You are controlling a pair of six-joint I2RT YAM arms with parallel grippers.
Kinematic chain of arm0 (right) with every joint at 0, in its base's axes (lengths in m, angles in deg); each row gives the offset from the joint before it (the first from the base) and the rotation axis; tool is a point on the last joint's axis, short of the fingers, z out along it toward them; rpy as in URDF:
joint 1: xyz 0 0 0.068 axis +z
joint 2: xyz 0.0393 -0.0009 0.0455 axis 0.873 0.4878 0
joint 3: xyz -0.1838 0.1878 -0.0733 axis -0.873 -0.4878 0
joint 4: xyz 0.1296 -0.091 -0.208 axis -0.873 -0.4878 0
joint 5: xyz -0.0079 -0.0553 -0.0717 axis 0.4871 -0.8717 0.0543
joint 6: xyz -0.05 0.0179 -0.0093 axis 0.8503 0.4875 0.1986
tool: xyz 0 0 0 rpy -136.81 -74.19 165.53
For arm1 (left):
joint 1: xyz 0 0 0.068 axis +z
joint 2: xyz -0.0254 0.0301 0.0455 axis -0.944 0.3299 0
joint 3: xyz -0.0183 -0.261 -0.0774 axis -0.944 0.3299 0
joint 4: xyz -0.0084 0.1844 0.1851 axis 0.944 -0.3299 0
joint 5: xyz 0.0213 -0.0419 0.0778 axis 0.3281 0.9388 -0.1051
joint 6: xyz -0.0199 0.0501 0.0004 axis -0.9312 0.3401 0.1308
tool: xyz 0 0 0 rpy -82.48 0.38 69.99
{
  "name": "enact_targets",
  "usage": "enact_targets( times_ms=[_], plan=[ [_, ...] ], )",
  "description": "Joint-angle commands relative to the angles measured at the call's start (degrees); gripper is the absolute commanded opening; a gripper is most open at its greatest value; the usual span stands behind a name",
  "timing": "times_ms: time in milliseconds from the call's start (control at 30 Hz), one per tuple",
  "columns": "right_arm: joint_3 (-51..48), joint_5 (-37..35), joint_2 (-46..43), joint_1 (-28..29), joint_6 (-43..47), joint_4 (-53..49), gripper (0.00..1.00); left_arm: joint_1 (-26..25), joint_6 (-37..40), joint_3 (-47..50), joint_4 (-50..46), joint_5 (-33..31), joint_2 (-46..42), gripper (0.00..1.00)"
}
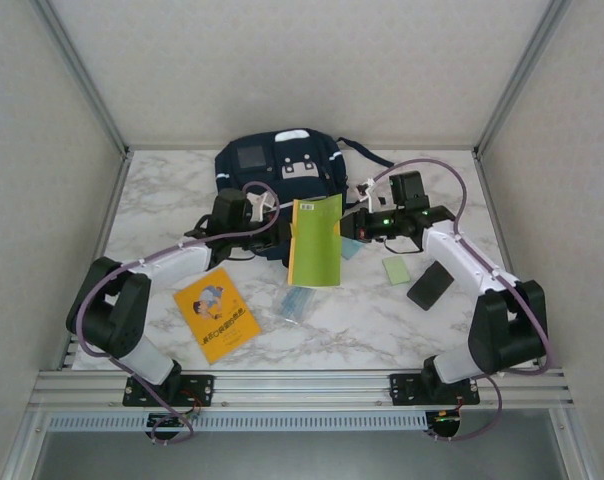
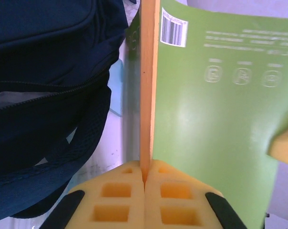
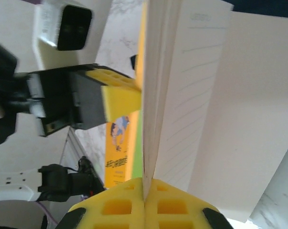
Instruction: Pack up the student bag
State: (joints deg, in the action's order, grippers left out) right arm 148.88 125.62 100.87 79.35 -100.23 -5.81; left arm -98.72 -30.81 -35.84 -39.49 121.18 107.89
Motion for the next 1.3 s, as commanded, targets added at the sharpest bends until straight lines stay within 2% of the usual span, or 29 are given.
enact_targets(
  times_ms=[0,67,100,133,200,233,400,500,600,767,867,933,1067,1100,1167,1267],
  plan=[
    [3.92,-3.87,2.09,0.35,2.11,1.32,0.0,-1.54,-1.16,-3.74,-0.62,1.05,-2.69,0.0],
    [5.57,-8.12,3.17,0.35,0.17,-0.32,0.09,-1.38,-2.32,-4.92,-1.45,-2.91,-2.46,0.0],
    [6.26,-10.77,3.3,0.42,-1.7,-0.96,0.21,-1.28,-3.13,-5.63,-1.37,-4.32,-2.28,0.0],
    [6.83,-14.47,3.32,0.35,-4.52,-1.84,0.47,-1.07,-4.19,-6.49,-1.51,-6.56,-2.04,0.0],
    [7.23,-19.55,2.93,0.36,-11.0,-3.09,0.89,-0.8,-5.58,-8.49,-1.33,-10.74,-1.49,0.0],
    [7.2,-19.91,2.67,0.35,-13.99,-3.06,0.99,-0.75,-6.18,-9.63,-1.18,-13.12,-1.31,0.0],
    [3.33,-17.19,1.09,1.92,-29.16,4.88,0.99,-0.18,-9.79,-15.78,0.41,-23.73,0.61,0.0],
    [1.54,-17.17,0.7,5.53,-35.87,11.8,0.99,-0.07,-12.52,-19.1,2.62,-28.61,2.99,0.0],
    [-0.82,-16.92,1.33,8.72,-43.9,22.4,0.99,-0.14,-16.75,-19.73,8.51,-30.38,4.8,0.0],
    [-7.01,-20.66,3.61,11.39,-58.17,46.67,0.99,-0.66,-21.85,-17.43,14.37,-35.71,4.61,0.0],
    [-5.27,-21.61,7.12,12.27,-60.94,51.34,0.99,-0.83,-25.24,-15.53,17.32,-36.8,4.17,0.0],
    [-4.54,-21.66,10.44,12.8,-64.86,58.03,0.99,-1.02,-27.18,-13.95,19.2,-37.49,3.6,0.0],
    [-3.59,-23.29,15.09,12.88,-68.02,65.9,0.97,-1.01,-28.53,-11.83,20.05,-37.1,2.14,0.0],
    [-3.46,-23.93,15.29,12.72,-67.61,65.99,0.95,-1.01,-28.37,-11.5,19.34,-36.84,1.62,0.0],
    [-3.24,-24.82,15.31,12.2,-66.12,65.31,0.82,-1.02,-27.8,-10.66,18.06,-37.13,0.78,0.0],
    [-2.83,-26.07,14.24,11.37,-63.61,61.75,0.45,-0.74,-27.13,-9.22,16.5,-37.94,-0.48,0.0]
  ],
)
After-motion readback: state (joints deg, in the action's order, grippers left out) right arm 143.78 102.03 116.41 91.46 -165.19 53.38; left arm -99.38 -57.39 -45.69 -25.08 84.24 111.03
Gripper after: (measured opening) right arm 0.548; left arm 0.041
